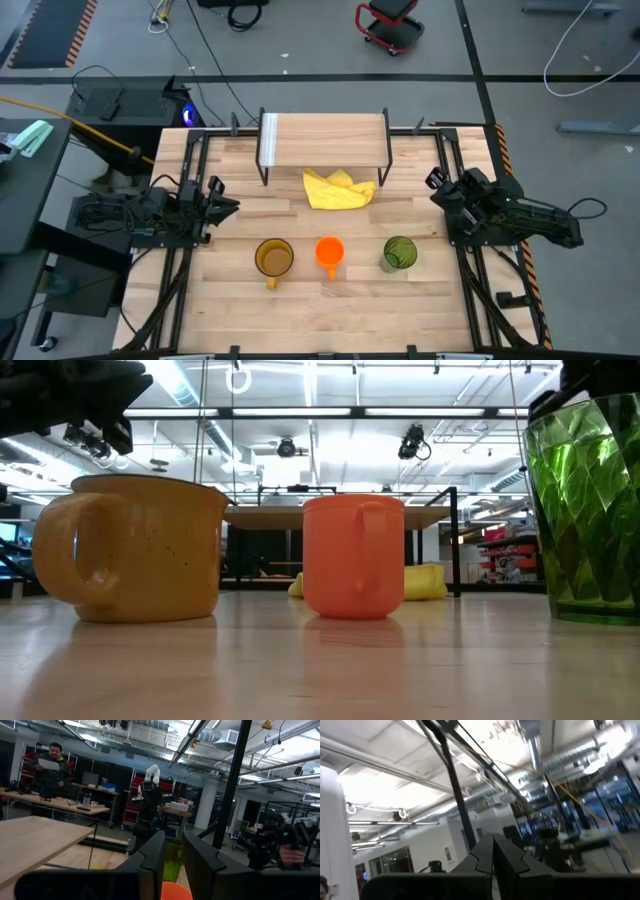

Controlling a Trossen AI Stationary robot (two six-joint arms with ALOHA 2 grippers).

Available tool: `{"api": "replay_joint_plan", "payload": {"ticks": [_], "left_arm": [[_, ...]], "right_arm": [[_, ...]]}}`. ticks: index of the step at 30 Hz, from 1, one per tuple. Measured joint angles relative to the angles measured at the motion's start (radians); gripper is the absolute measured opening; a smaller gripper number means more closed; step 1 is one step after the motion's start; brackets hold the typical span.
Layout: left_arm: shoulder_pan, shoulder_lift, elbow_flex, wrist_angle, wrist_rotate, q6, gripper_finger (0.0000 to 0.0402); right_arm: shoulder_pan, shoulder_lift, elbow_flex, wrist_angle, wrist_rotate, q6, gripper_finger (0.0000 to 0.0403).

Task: Stack small to large cups/mugs on shelf
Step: Put the green cup on the shelf

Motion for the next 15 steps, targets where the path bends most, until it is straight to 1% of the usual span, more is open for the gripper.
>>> {"api": "replay_joint_plan", "payload": {"ticks": [4,7,10,13,15], "left_arm": [[-0.001,0.000,0.000,0.059,0.008,-0.053,0.0075],[-0.001,0.000,0.000,0.086,0.057,-0.046,0.0075],[-0.001,0.000,0.000,0.097,0.109,-0.027,0.0070],[-0.001,0.000,0.000,0.104,0.128,-0.024,0.0064],[-0.001,0.000,0.000,0.103,0.135,-0.024,0.0062]], "right_arm": [[0.000,0.000,0.000,0.078,0.000,-0.014,0.0017],[0.000,0.000,0.000,0.135,0.000,-0.025,0.0017],[0.000,0.000,0.001,0.154,0.001,-0.093,0.0017],[0.000,0.000,0.001,0.153,0.055,-0.150,0.0017],[0.000,0.000,0.001,0.153,0.095,-0.141,0.0017]]}}
